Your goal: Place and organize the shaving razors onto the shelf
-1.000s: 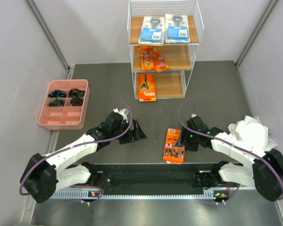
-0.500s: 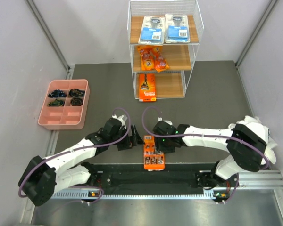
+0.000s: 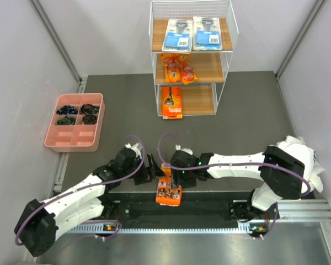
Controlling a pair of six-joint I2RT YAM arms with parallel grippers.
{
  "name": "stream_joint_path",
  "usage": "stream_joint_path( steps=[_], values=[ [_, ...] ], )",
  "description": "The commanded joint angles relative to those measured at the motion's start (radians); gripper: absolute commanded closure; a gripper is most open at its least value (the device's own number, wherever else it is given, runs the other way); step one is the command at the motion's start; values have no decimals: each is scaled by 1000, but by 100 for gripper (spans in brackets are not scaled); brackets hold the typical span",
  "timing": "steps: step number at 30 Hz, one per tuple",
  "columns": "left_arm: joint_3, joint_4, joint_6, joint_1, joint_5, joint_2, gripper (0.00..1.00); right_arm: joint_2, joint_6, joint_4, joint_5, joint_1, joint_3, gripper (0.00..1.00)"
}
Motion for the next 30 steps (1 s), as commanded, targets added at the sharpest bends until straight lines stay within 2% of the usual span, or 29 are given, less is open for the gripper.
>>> stream_joint_path(
  steps=[1,8,17,24,30],
  values=[
    [-17,-8,-25,-16,28,-32,2,3,32,-61,-11,31,9,45],
    [-64,-46,-77,-51,48,-77,8,3,33,-66,-7,31,10,45],
    [-190,-57,-183,-84,62,-249,11,-26,44,-70,-5,31,0,44],
    [-287,30,-260,-90,82,-292,12,-29,42,-41,-5,31,-16,46],
    [-365,185,-315,-97,91,-289,18,-33,41,-1,-16,31,-33,47]
  ],
)
